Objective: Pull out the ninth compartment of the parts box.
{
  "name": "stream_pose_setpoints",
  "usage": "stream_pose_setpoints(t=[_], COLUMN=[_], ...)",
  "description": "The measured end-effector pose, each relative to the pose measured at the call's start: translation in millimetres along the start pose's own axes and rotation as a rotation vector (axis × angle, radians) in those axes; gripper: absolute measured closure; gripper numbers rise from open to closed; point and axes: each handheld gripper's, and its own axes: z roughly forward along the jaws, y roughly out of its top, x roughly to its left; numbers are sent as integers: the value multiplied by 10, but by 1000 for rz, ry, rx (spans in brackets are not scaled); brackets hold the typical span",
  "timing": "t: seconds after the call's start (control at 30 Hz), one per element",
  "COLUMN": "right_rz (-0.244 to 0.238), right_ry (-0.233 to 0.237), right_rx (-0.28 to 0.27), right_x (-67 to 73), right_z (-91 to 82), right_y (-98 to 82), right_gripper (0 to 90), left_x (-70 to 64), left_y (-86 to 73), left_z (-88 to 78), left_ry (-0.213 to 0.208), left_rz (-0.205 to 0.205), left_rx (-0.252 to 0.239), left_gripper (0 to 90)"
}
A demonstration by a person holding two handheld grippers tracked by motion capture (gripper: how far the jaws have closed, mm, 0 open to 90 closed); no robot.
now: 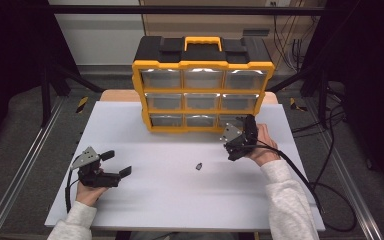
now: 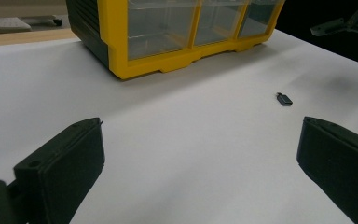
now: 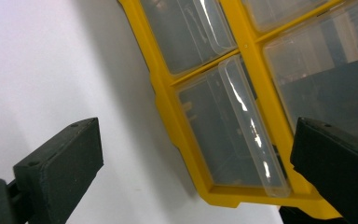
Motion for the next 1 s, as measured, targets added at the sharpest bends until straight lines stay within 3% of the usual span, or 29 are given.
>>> stream_pose_setpoints(t=[1.0], right_rz=[-139], right_ry=[-74], right_rx=[84], right_x=[-14], right_z=[250], right_y=[51], right_gripper=[25], left_x=[2], left_y=[-2], left_z=[6], left_ry=[2], left_rz=[2], left_rx=[4], left_gripper=[3])
